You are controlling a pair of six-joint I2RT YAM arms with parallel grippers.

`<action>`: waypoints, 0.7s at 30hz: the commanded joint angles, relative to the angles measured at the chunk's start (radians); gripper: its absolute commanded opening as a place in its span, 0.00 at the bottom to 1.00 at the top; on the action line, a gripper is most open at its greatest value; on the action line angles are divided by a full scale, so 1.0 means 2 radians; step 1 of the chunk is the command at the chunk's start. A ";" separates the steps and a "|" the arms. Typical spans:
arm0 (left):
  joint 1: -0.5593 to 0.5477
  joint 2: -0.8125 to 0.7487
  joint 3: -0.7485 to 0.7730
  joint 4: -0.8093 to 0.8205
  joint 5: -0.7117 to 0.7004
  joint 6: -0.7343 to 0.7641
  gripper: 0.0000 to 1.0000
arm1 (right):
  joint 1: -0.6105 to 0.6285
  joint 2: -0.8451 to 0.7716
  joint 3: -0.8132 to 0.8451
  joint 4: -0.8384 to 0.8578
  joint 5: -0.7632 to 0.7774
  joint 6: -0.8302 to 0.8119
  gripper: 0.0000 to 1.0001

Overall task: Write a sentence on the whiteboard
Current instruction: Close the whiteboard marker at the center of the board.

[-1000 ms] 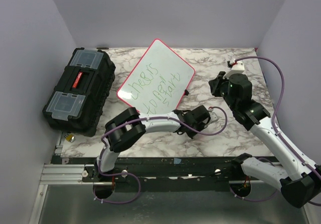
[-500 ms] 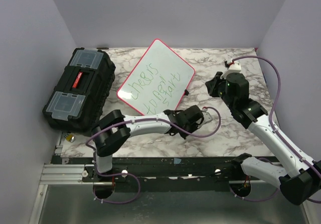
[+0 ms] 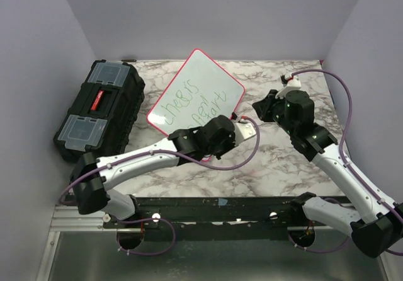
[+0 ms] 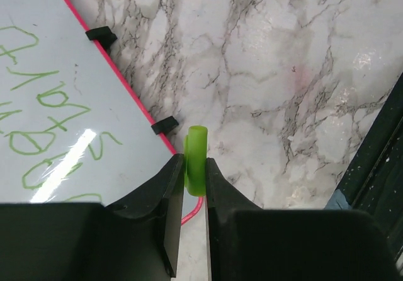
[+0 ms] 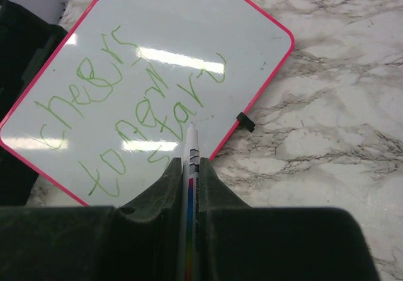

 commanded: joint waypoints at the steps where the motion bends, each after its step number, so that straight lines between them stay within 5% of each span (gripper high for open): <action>1: 0.026 -0.089 -0.074 0.045 0.056 0.066 0.00 | 0.002 -0.008 -0.001 -0.009 -0.033 0.011 0.01; 10: 0.115 -0.217 -0.104 0.021 0.152 0.043 0.00 | 0.002 0.012 0.020 -0.012 -0.062 0.007 0.01; 21: 0.183 -0.326 -0.166 0.058 0.234 0.043 0.00 | 0.003 0.019 0.027 0.050 -0.276 0.007 0.01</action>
